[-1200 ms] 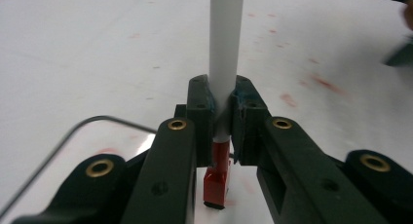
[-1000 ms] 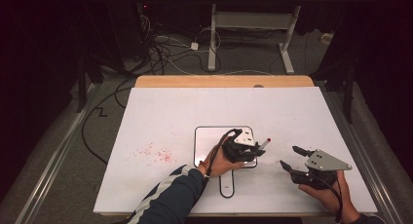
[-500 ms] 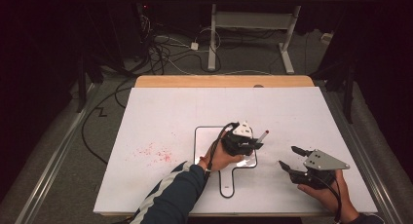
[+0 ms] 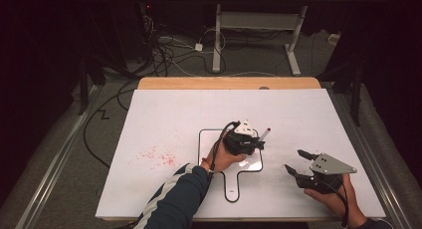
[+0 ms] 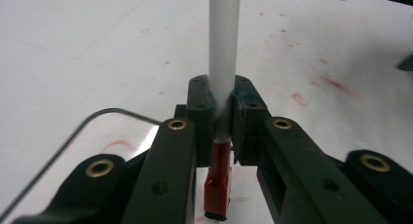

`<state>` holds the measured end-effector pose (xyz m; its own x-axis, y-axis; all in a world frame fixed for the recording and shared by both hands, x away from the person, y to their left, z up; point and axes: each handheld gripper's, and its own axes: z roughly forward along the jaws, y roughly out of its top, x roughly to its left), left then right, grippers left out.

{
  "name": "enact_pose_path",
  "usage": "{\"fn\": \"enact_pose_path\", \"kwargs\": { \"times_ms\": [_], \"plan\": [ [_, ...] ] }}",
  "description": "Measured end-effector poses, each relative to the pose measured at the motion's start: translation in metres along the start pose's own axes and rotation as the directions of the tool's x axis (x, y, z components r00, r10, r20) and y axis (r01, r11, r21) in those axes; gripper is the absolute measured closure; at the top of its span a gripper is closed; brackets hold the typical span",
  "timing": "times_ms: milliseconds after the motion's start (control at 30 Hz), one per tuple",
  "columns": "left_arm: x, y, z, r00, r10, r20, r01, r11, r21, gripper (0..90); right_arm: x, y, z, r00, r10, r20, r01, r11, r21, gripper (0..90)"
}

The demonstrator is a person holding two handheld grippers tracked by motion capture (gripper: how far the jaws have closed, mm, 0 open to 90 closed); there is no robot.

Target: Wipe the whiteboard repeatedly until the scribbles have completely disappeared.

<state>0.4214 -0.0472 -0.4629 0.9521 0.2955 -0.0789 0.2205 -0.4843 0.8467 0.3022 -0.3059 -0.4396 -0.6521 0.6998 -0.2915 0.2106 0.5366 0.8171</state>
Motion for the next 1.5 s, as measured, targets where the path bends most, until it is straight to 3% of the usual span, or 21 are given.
{"fn": "enact_pose_path", "kwargs": {
  "times_ms": [133,200,367,467,600,700,867,1033,1133,1233,1300,1433,1500],
  "plan": [
    [-0.017,0.003,0.006,0.9974,0.050,0.051,-0.051,0.9986,0.016,78.6,-0.001,0.000,-0.001,1.0000,0.001,0.002,-0.001,1.000,-0.001,36.7],
    [-0.021,0.003,0.005,0.9970,0.061,0.048,-0.062,0.9979,0.017,78.6,-0.001,0.000,-0.001,1.0000,0.000,0.004,0.000,1.000,-0.002,36.7],
    [-0.016,-0.001,-0.003,0.9993,0.036,0.009,-0.036,0.9993,0.010,78.5,0.001,0.000,-0.001,1.0000,-0.004,-0.001,0.004,1.000,0.000,36.7],
    [-0.013,-0.004,-0.011,0.9998,0.016,-0.010,-0.016,0.9997,-0.021,78.5,0.002,0.001,0.000,1.0000,0.003,-0.007,-0.003,1.000,-0.003,36.7],
    [-0.016,-0.005,-0.021,0.9995,0.023,-0.023,-0.024,0.9984,-0.052,78.5,0.002,0.002,0.002,0.9994,0.022,-0.025,-0.022,1.000,-0.012,36.7],
    [-0.021,-0.005,-0.026,0.9981,0.050,-0.037,-0.052,0.9967,-0.062,78.5,0.003,0.007,0.003,0.9977,0.051,-0.043,-0.053,0.998,-0.032,36.9],
    [-0.029,-0.006,-0.033,0.9979,0.055,-0.035,-0.058,0.9942,-0.091,78.3,0.003,0.020,0.005,0.9889,0.094,-0.115,-0.103,0.991,-0.080,40.7],
    [-0.035,-0.007,-0.039,0.9974,0.064,-0.034,-0.067,0.9919,-0.108,78.3,0.009,0.039,0.004,0.9794,0.089,-0.182,-0.113,0.985,-0.131,41.1],
    [-0.039,-0.007,-0.043,0.9969,0.074,-0.028,-0.077,0.9902,-0.117,78.3,0.013,0.049,0.008,0.9645,0.095,-0.246,-0.134,0.980,-0.144,41.7],
    [-0.043,-0.007,-0.045,0.9960,0.087,-0.021,-0.089,0.9887,-0.121,78.3,0.019,0.062,0.013,0.9525,0.073,-0.296,-0.122,0.981,-0.151,46.4],
    [-0.046,-0.009,-0.046,0.9960,0.088,-0.015,-0.089,0.9874,-0.131,78.3,0.022,0.069,0.015,0.9490,0.068,-0.308,-0.120,0.981,-0.154,48.3],
    [-0.050,-0.010,-0.046,0.9950,0.099,-0.016,-0.100,0.9850,-0.141,78.3,0.023,0.079,0.023,0.9388,0.117,-0.324,-0.175,0.972,-0.158,53.0],
    [-0.051,-0.012,-0.046,0.9954,0.094,-0.019,-0.096,0.9846,-0.146,78.3,0.025,0.081,0.028,0.9449,0.117,-0.306,-0.167,0.976,-0.143,60.2]
  ]
}}
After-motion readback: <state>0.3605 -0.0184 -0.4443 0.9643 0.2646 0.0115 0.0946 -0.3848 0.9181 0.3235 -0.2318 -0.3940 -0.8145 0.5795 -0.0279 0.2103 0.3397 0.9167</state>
